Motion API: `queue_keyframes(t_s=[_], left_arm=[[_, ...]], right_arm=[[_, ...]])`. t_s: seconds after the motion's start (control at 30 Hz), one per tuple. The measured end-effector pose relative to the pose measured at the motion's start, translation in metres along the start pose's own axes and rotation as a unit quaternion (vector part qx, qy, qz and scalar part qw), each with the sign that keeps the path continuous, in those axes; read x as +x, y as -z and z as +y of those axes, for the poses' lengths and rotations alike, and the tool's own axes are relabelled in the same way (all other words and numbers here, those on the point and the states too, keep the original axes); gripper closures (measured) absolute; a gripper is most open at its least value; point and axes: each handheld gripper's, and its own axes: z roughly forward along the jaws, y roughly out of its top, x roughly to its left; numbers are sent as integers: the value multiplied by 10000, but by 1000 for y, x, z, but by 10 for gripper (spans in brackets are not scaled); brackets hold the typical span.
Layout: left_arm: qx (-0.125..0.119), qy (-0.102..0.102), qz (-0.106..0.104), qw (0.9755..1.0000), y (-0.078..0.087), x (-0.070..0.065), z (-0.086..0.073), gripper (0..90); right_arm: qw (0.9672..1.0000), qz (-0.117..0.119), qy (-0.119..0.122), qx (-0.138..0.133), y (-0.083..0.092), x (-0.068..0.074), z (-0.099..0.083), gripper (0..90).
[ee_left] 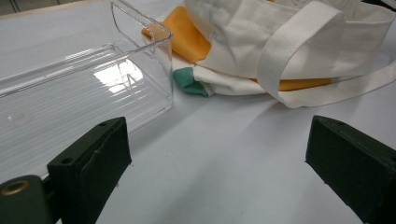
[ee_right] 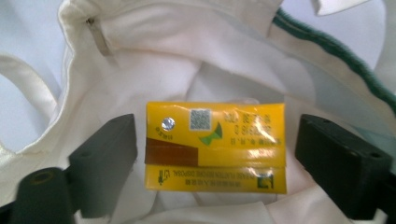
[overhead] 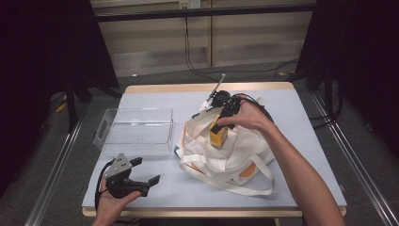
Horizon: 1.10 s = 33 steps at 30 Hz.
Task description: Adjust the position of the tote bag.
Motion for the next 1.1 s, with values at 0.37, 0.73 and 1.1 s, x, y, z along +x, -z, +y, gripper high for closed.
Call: queue_keyframes(t_s=[0.37, 0.73, 1.1], left_arm=[[24, 54, 10, 10000, -1, 3, -2, 62], [12, 32, 11, 10000, -1, 3, -1, 62], [-52, 97, 93, 9999, 1, 3, -1, 62]], right_arm=[[9932, -20, -306, -1124, 15, -1, -27, 63], [9745, -13, -503, -2185, 18, 1, -72, 45], [9428, -58, -803, -3235, 19, 11, -128, 61]])
